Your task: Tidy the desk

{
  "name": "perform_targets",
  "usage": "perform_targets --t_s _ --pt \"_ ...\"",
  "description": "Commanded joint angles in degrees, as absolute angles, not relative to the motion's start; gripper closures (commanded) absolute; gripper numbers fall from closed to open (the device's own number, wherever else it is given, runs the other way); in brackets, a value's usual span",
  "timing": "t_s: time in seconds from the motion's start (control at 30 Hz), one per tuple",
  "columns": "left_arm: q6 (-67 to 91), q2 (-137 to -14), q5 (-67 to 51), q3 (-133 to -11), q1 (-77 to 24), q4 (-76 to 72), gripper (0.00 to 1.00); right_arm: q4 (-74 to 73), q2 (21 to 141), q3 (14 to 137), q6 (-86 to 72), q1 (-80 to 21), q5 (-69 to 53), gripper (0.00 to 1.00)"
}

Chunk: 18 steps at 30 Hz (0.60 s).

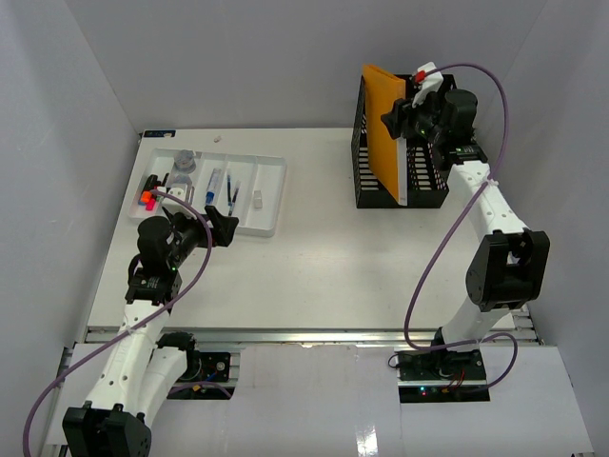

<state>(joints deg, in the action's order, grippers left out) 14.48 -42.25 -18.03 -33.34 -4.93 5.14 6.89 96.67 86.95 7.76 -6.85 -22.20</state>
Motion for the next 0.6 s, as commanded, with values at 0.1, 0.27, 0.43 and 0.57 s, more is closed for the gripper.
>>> perform_targets --t_s 0.1,0.27,0.43,0.57 --pt "14.68 -40.87 -19.41 -32.96 -4.57 3.96 0.02 -4.14 98.17 93.11 9.7 -6.86 -20.55 0.49" --pt "14.68 -40.54 -19.59 -32.96 -4.57 3.96 0.02 -5.75 98.78 94.13 8.1 -6.86 -21.93 0.78" --pt "14.7 -40.48 -19.79 -32.96 -4.57 3.87 0.02 -5.77 97.96 94.58 6.48 -6.86 -24.7 0.92" --pt "14.68 -40.34 -20.03 -32.96 -4.57 3.78 0.02 -1.86 94.9 92.98 5.7 -6.86 -26.02 0.92"
